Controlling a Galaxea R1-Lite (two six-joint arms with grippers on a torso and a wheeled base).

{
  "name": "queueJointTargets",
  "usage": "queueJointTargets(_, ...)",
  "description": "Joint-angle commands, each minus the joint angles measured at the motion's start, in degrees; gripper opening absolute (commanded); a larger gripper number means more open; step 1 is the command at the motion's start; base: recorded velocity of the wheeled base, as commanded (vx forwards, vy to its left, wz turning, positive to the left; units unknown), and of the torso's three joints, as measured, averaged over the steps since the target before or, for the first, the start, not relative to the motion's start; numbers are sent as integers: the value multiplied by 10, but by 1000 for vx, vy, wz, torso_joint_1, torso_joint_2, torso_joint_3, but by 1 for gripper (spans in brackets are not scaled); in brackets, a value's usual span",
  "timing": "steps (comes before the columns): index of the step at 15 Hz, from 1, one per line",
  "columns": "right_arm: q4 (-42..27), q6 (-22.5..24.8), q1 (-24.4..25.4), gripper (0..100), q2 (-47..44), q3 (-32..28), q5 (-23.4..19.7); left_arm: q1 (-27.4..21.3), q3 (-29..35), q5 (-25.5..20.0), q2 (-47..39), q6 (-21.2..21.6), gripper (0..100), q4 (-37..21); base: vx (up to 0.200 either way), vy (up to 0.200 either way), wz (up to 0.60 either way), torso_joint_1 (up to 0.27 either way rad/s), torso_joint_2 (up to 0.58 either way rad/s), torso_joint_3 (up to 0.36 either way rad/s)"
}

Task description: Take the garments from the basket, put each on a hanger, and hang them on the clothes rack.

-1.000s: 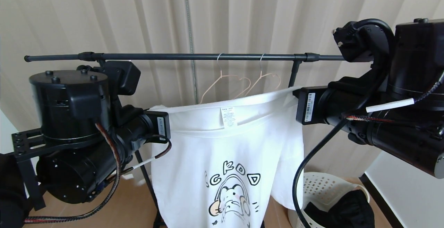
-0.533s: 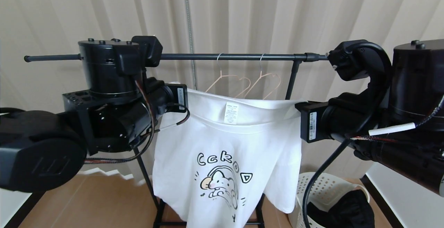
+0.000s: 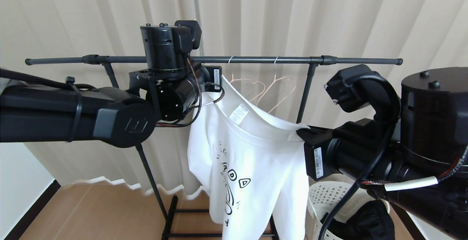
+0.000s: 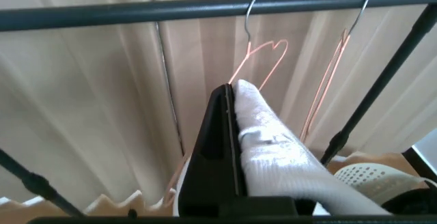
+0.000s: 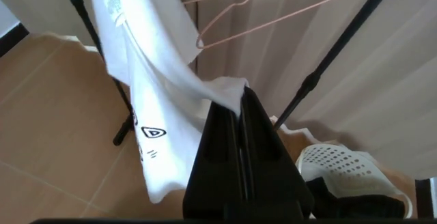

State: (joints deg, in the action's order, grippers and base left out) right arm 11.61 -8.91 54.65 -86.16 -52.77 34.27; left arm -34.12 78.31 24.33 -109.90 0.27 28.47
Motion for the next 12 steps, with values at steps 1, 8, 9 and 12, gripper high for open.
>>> queueJointTargets(1,1,-1,15,0,-5,3,-1,-2,36,0,-41,4,0,0,0,0,0,0,0,0)
queueJointTargets(8,105,-50,110,0,-92,-2,-1,-53,95,-24,-73,13,0,0,0,0,0,0,0,0)
queueJointTargets(9,111,-57,114,0,-96,-3,0,-56,95,-24,-73,12,0,0,0,0,0,0,0,0)
queueJointTargets(12,126,-97,121,0,-110,-22,-3,-70,99,-24,-73,13,0,0,0,0,0,0,0,0)
